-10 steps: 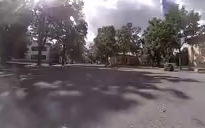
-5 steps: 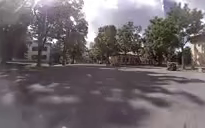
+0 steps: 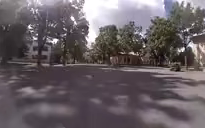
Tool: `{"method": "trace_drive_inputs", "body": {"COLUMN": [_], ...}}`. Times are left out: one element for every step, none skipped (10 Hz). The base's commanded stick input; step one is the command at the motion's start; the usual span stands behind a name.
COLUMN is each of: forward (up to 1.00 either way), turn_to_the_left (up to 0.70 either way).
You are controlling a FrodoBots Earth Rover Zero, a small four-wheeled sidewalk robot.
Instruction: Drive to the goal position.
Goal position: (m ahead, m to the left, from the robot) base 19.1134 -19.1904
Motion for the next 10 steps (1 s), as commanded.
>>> {"method": "trace_drive_inputs", "body": {"forward": [0.85, 0.85, 0.85, 0.85, 0.85, 0.85, 0.85, 0.85, 0.85, 0.85], "turn_to_the_left": [0.01, 0.01, 0.01, 0.01, 0.01, 0.01, 0.01, 0.01, 0.01, -0.22]}}
